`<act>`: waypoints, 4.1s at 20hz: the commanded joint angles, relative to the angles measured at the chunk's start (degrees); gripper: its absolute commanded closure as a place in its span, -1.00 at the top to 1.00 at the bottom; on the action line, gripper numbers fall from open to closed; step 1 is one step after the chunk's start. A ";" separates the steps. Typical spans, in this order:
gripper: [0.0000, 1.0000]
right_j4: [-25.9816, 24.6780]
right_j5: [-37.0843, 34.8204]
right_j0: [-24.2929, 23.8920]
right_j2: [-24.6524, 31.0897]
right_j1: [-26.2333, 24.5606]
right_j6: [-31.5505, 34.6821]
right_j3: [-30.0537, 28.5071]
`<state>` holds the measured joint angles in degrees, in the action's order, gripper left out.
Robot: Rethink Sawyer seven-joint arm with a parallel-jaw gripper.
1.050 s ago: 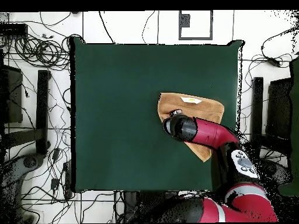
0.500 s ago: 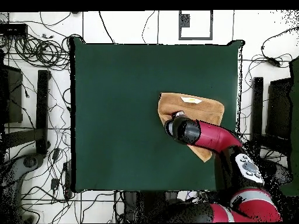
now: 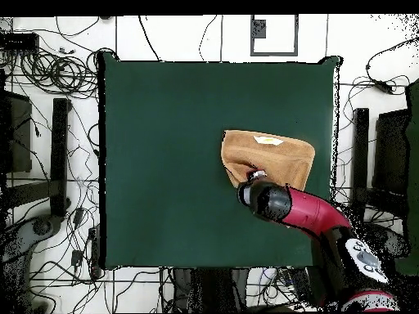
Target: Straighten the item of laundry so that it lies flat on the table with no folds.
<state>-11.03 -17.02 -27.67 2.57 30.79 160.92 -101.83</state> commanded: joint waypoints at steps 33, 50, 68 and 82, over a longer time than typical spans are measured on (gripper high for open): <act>1.00 8.81 18.83 6.00 -3.85 -3.16 11.36 -7.00; 1.00 12.47 18.79 9.63 -9.15 -9.45 6.54 0.86; 1.00 -3.82 15.78 -2.73 -7.58 -11.61 -5.07 12.60; 1.00 -12.92 15.58 -11.43 -0.49 -16.21 -6.01 18.11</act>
<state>-19.72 -0.61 -36.56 -3.58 22.60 160.92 -90.31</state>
